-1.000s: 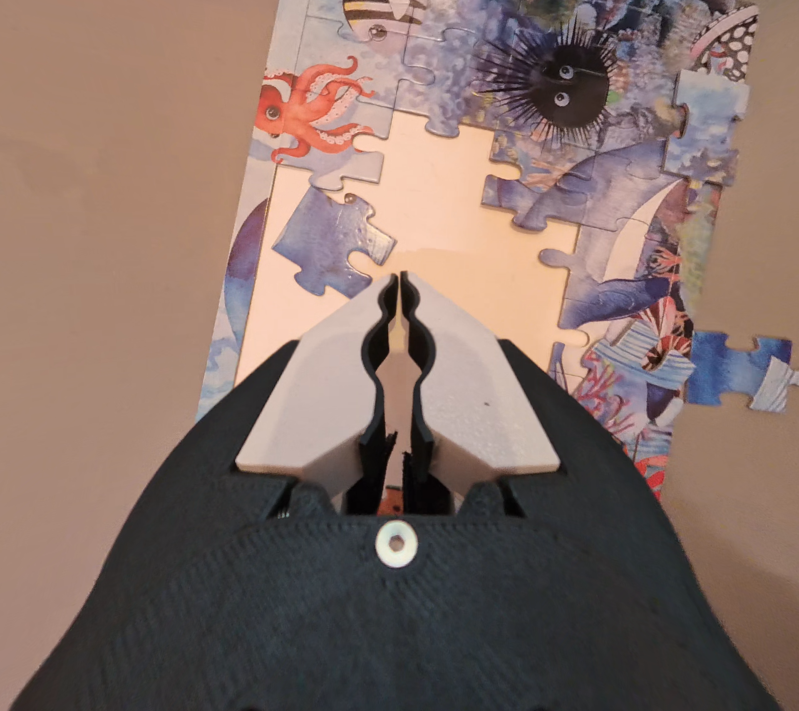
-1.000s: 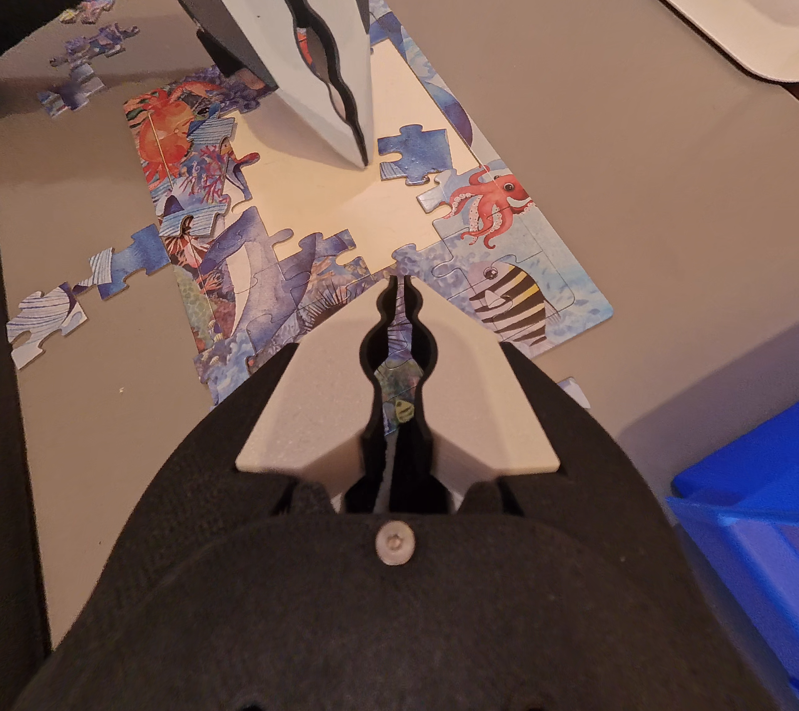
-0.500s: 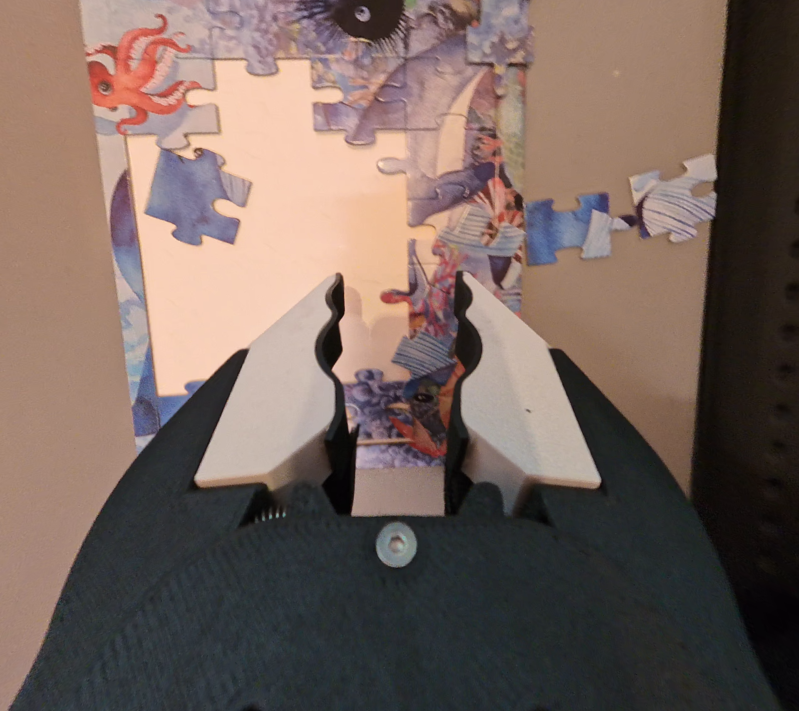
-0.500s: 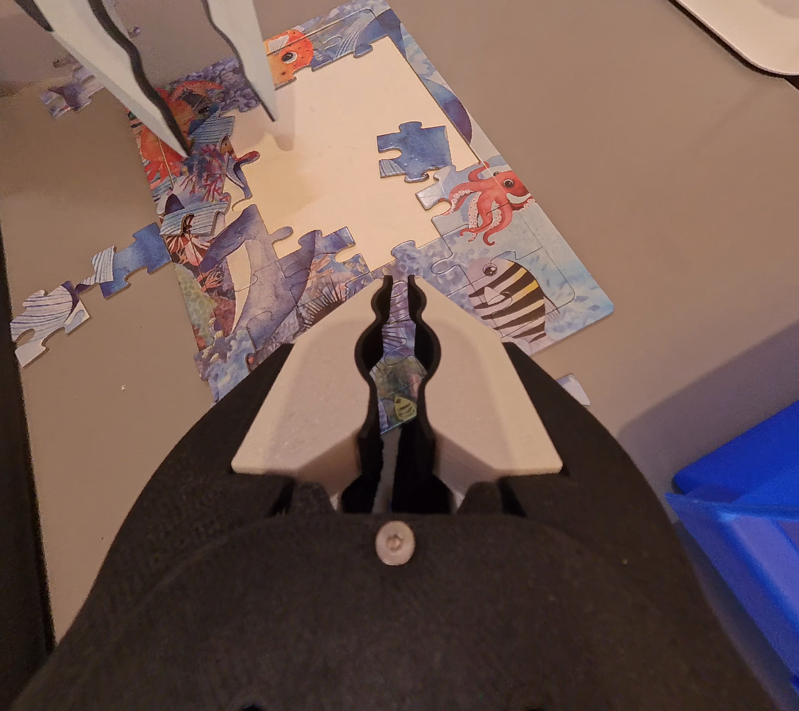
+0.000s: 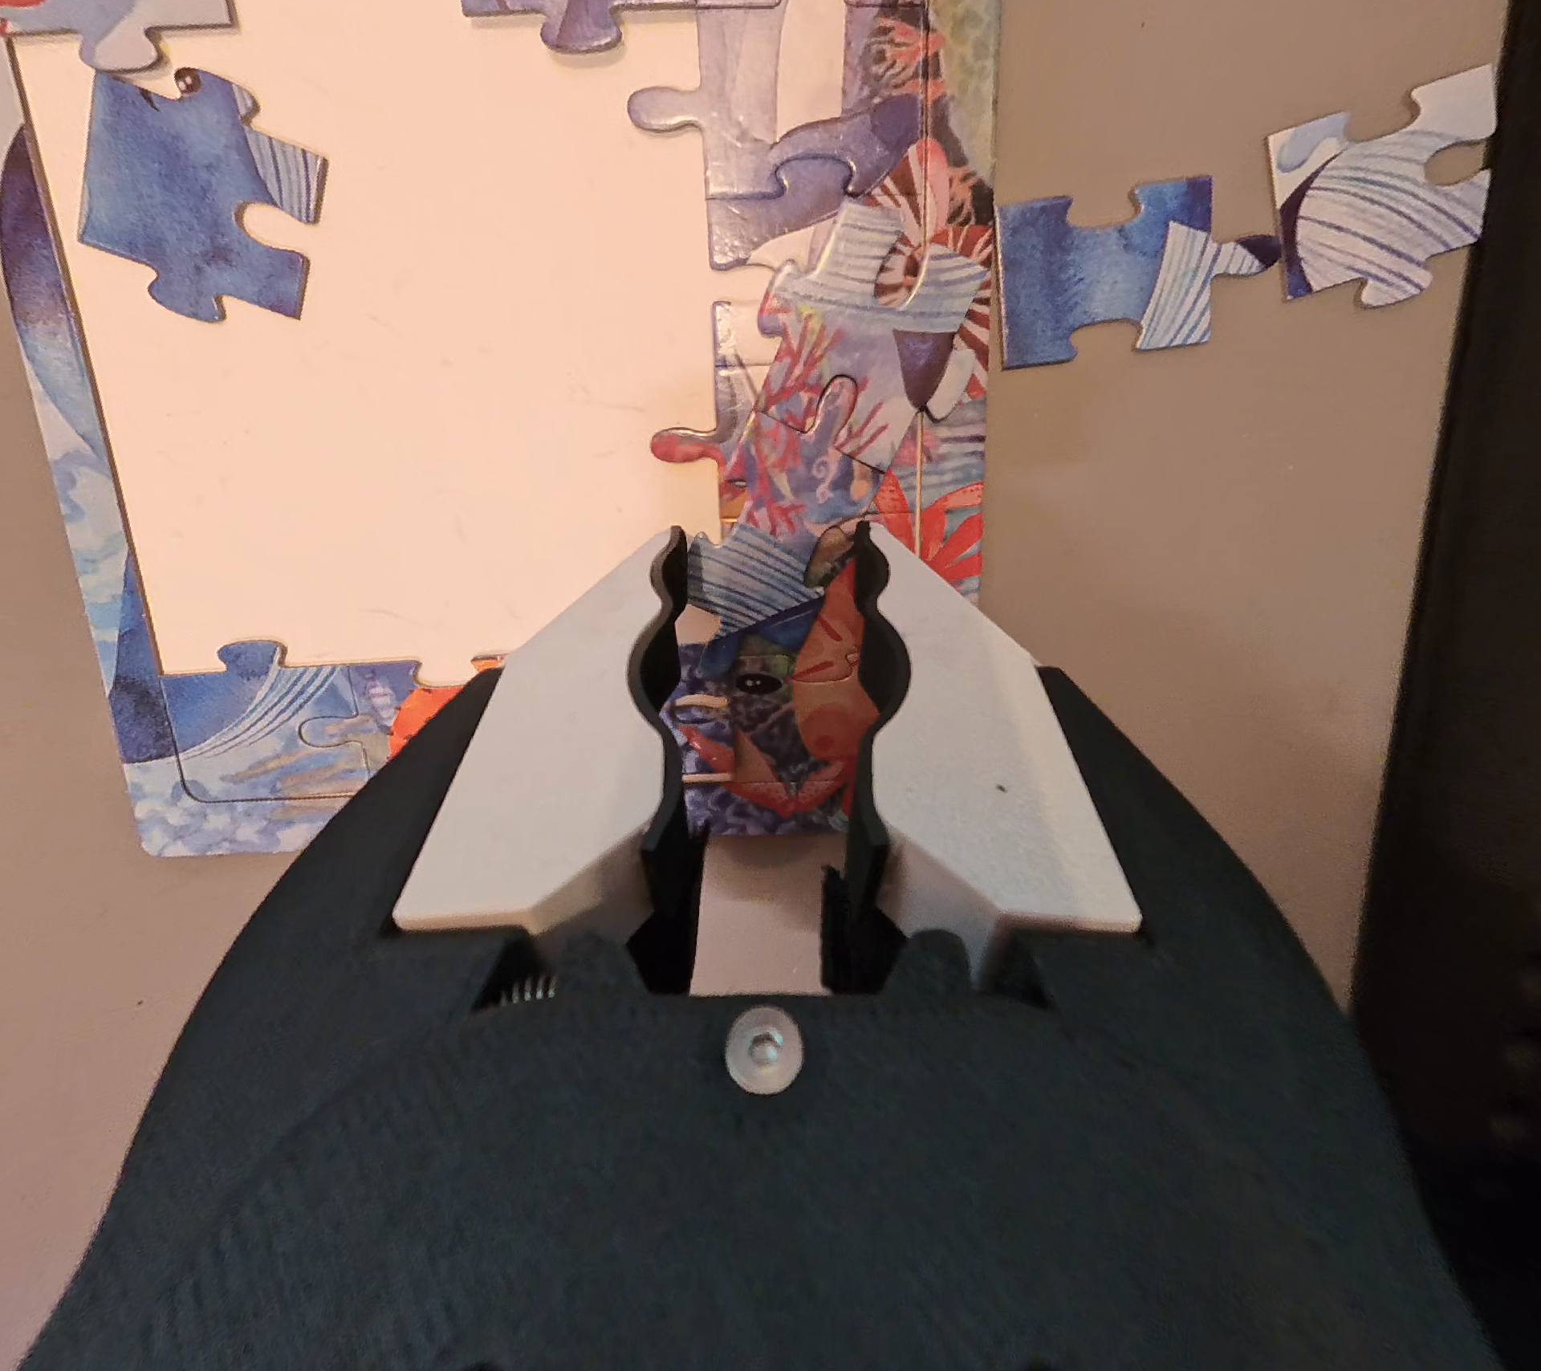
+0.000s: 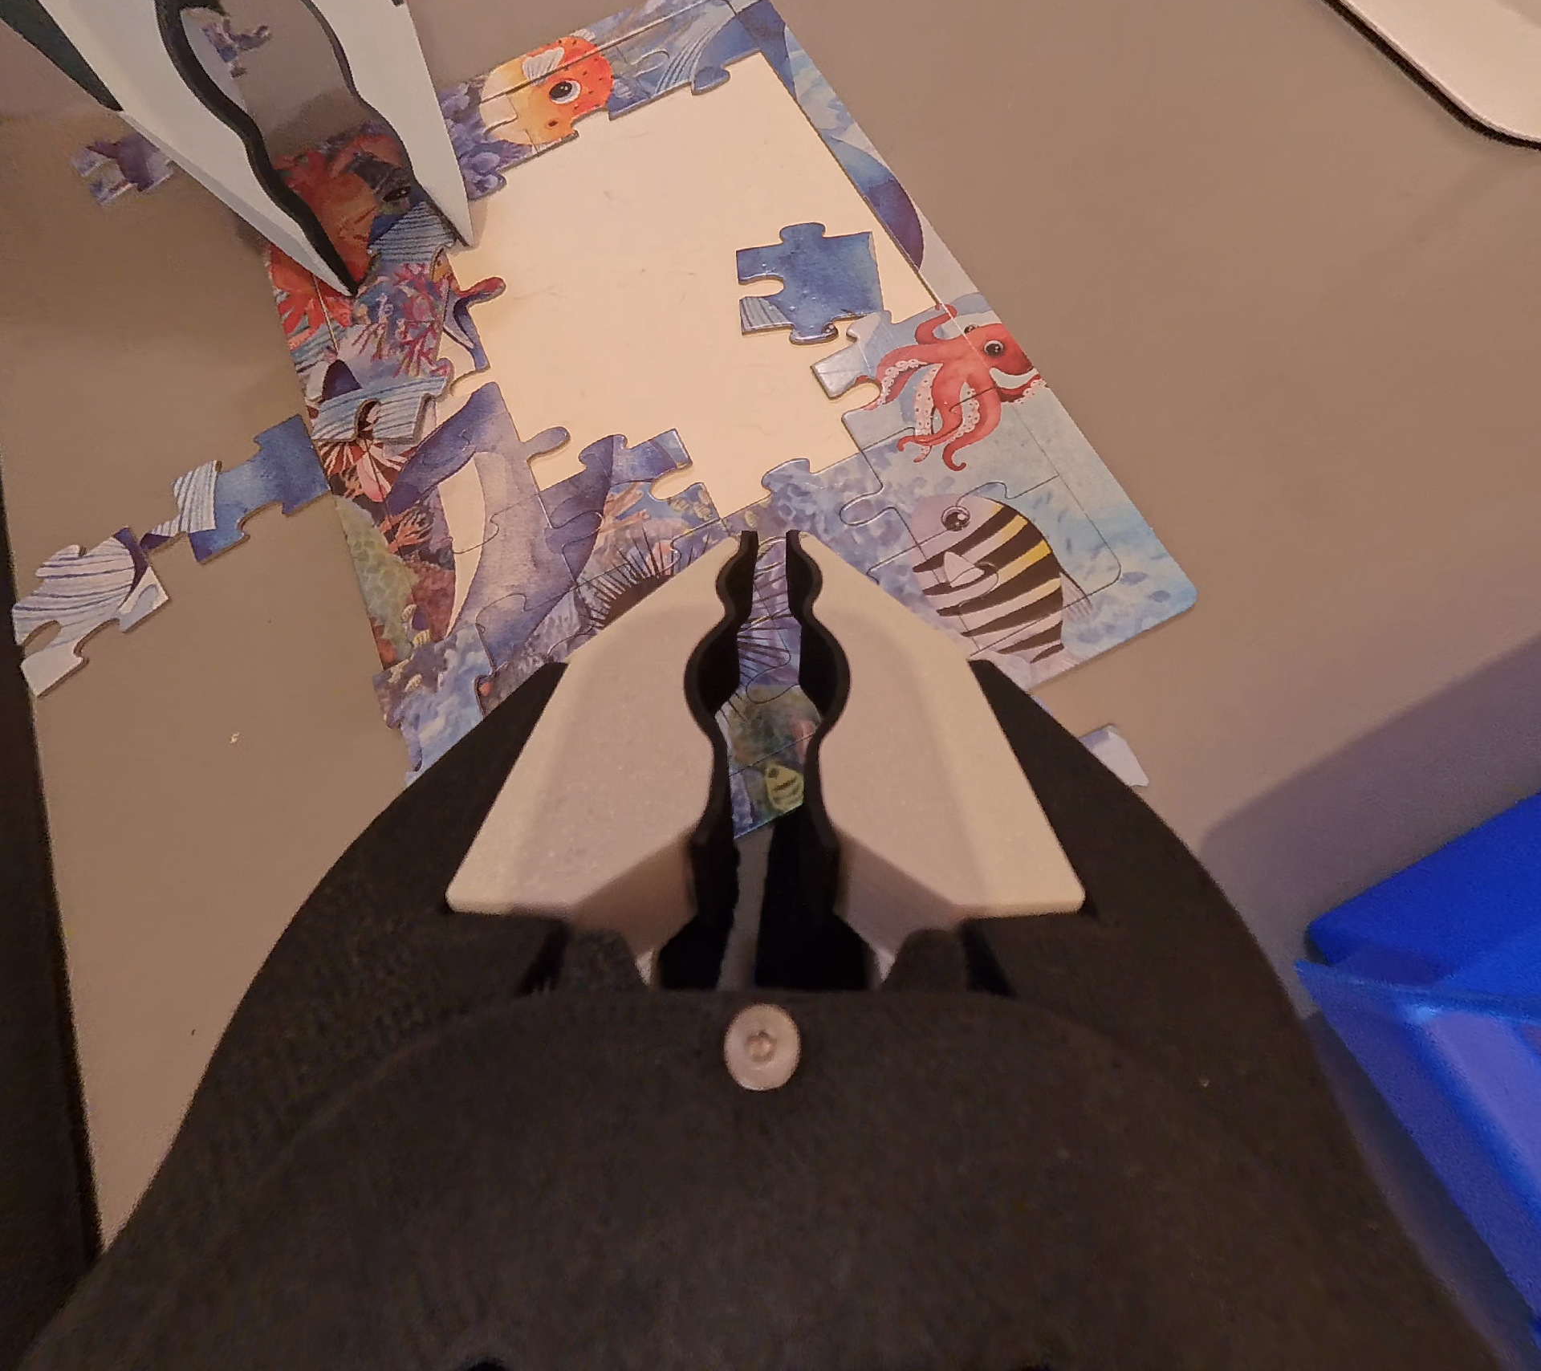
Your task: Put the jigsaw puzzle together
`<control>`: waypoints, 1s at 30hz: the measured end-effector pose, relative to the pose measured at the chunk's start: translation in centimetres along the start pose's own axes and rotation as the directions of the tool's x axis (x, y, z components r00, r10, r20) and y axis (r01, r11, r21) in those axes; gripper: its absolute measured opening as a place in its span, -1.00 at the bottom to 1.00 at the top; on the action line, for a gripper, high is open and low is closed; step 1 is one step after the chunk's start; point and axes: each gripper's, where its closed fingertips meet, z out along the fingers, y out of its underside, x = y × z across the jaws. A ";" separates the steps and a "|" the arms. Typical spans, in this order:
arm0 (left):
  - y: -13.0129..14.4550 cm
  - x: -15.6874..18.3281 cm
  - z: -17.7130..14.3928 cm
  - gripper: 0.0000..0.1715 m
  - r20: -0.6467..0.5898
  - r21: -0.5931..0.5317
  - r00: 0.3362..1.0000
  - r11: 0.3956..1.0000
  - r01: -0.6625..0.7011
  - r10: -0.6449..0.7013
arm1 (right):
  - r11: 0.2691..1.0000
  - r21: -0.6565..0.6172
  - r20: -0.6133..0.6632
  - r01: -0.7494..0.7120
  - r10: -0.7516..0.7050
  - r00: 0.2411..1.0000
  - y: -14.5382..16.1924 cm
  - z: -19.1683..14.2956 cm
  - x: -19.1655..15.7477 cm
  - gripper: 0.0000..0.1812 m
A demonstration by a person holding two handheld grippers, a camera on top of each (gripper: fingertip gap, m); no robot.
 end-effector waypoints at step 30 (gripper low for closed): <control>-1.8 -2.4 -0.8 -0.70 0.162 0.064 0.986 0.997 -0.054 0.043 | 1.000 0.003 0.001 0.003 -0.003 1.000 -0.1 -0.2 0.0 -0.94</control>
